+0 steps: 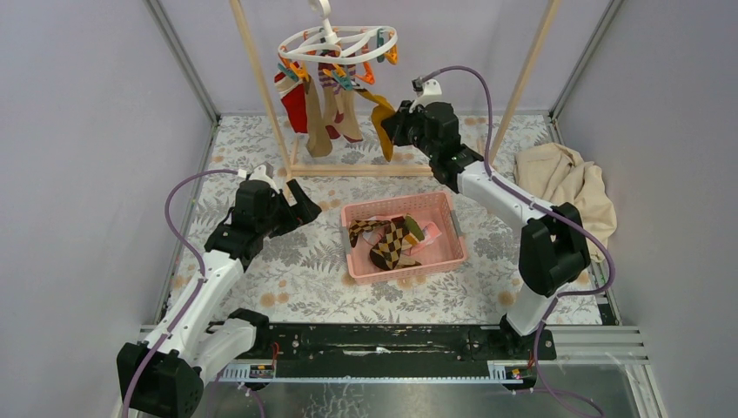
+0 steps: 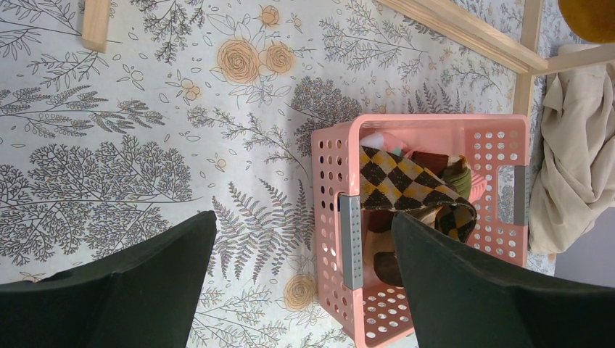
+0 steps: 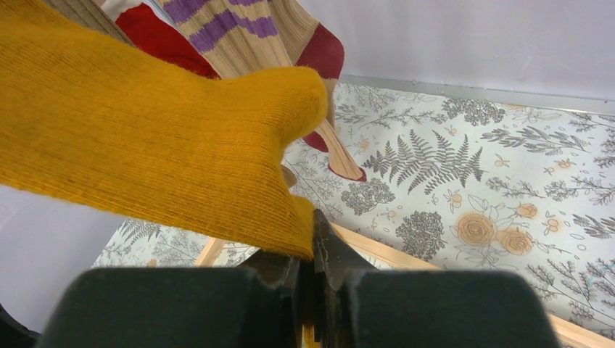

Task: Remove the socks clipped to the hanger
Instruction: Move the hanger to the clothesline.

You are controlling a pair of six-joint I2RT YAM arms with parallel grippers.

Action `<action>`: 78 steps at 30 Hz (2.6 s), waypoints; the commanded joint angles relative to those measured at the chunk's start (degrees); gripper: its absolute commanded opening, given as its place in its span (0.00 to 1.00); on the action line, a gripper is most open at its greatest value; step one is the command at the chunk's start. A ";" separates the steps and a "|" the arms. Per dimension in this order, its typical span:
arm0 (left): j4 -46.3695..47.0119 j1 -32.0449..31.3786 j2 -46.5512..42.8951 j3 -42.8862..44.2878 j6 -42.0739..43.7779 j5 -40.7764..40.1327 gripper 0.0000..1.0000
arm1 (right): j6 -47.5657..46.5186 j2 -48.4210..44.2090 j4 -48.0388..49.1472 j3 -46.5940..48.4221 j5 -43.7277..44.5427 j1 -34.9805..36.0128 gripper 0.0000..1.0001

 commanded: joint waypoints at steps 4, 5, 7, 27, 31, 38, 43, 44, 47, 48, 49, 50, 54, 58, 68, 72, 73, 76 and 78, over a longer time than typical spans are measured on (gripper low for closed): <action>-0.77 0.33 -0.37 0.19 0.54 0.82 0.99 | 0.51 -5.37 0.52 -2.08 -1.70 -1.19 0.09; -0.78 0.33 -0.36 0.24 0.54 0.90 0.99 | 0.53 -5.64 0.50 -2.46 -1.70 -1.36 0.09; -0.69 0.34 -0.28 0.27 0.45 0.87 0.99 | 0.62 -6.10 0.60 -3.06 -1.79 -1.73 0.09; 0.10 0.33 0.43 -0.11 0.28 1.21 0.99 | 1.56 -10.87 0.11 -6.92 -1.92 -7.02 0.09; 0.20 0.33 0.43 -0.28 0.28 1.21 0.99 | 2.13 -11.18 0.06 -7.10 -2.34 -8.33 0.09; 0.27 0.33 0.36 -0.46 0.19 1.15 0.99 | 2.51 -11.46 0.07 -6.94 -2.81 -9.62 0.09; 0.28 0.33 0.26 -0.53 0.13 1.15 0.99 | 2.62 -11.71 -0.15 -6.38 -3.22 -10.75 0.09; 0.23 0.34 0.25 -0.53 0.18 1.13 0.99 | 2.57 -11.72 -0.24 -6.28 -3.23 -11.07 0.09; 0.20 0.33 0.08 -0.51 0.10 1.12 0.99 | 2.74 -11.81 -0.42 -5.92 -3.51 -11.89 0.09; 0.20 0.33 0.00 -0.56 0.06 1.12 0.99 | 2.88 -11.81 -0.54 -5.81 -3.57 -12.16 0.09; 0.24 0.32 -0.01 -0.64 0.05 1.12 0.99 | 2.87 -11.81 -0.50 -5.74 -3.62 -12.38 0.09; 0.25 0.33 -0.03 -0.60 0.09 1.21 0.99 | 2.90 -11.83 -0.51 -5.70 -3.63 -12.76 0.09; 0.11 0.34 -0.09 -0.56 0.10 1.13 0.99 | 3.25 -11.72 -0.81 -5.22 -4.02 -14.08 0.10; 0.37 0.33 0.05 -0.58 0.04 1.11 0.99 | 3.58 -11.32 -1.31 -4.30 -4.68 -15.24 0.10; 6.91 0.36 6.48 3.32 0.53 2.52 0.99 | 3.80 -10.98 -3.06 -3.09 -6.79 -16.41 0.11; 9.06 0.36 10.69 6.79 1.34 2.87 0.99 | 4.29 -10.32 -3.64 -2.18 -8.31 -16.80 0.13; 9.46 0.34 11.58 7.69 1.53 2.84 0.99 | 4.49 -10.19 -3.71 -2.05 -8.63 -16.81 0.14; 11.36 0.34 14.28 10.35 2.01 3.16 0.99 | 4.85 -10.14 -3.63 -2.22 -9.30 -16.81 0.17; 12.54 0.33 15.62 11.44 2.15 3.89 0.99 | 4.92 -10.23 -3.77 -2.41 -10.02 -16.82 0.19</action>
